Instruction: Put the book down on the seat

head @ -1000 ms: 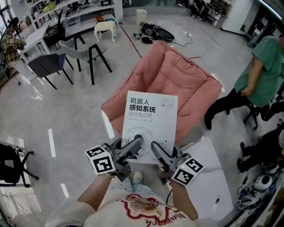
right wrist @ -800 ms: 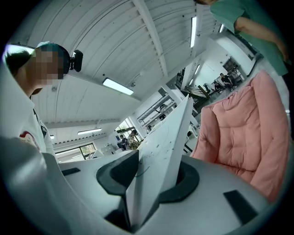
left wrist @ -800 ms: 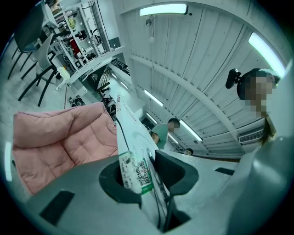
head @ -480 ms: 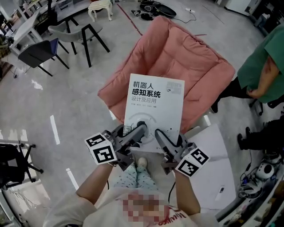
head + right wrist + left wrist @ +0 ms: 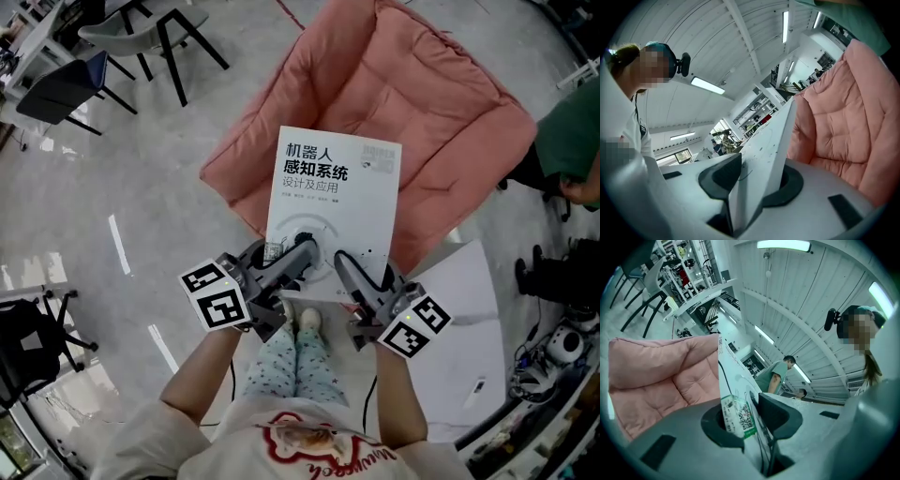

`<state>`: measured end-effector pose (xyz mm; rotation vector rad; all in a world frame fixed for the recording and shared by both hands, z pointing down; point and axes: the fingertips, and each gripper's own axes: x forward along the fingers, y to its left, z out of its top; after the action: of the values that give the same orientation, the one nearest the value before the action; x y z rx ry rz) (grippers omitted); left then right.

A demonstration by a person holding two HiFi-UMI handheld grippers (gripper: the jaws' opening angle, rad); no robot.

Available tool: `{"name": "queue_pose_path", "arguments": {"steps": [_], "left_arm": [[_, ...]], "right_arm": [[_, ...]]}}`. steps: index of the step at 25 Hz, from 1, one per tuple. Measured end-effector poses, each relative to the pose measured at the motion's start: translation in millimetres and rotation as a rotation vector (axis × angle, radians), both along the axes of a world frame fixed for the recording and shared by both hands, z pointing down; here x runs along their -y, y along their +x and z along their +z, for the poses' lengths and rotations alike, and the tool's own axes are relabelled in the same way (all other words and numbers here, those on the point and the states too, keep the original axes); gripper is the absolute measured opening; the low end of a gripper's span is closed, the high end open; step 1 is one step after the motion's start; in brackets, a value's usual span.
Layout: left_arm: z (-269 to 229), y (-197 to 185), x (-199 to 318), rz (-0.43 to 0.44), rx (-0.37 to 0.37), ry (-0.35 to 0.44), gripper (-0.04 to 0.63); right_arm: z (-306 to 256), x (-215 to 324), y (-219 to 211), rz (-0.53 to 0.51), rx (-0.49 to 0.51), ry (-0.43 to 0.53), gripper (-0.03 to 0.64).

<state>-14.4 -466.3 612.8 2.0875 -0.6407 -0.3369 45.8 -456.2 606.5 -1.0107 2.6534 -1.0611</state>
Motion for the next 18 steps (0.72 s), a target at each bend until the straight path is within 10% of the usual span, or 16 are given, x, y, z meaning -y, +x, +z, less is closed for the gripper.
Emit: {"name": "queue_pose_path", "arguments": {"steps": [18], "left_arm": [[-16, 2, 0, 0.002, 0.145, -0.144, 0.091]], "right_arm": [[-9, 1, 2, 0.001, 0.134, -0.151, 0.121]]}}
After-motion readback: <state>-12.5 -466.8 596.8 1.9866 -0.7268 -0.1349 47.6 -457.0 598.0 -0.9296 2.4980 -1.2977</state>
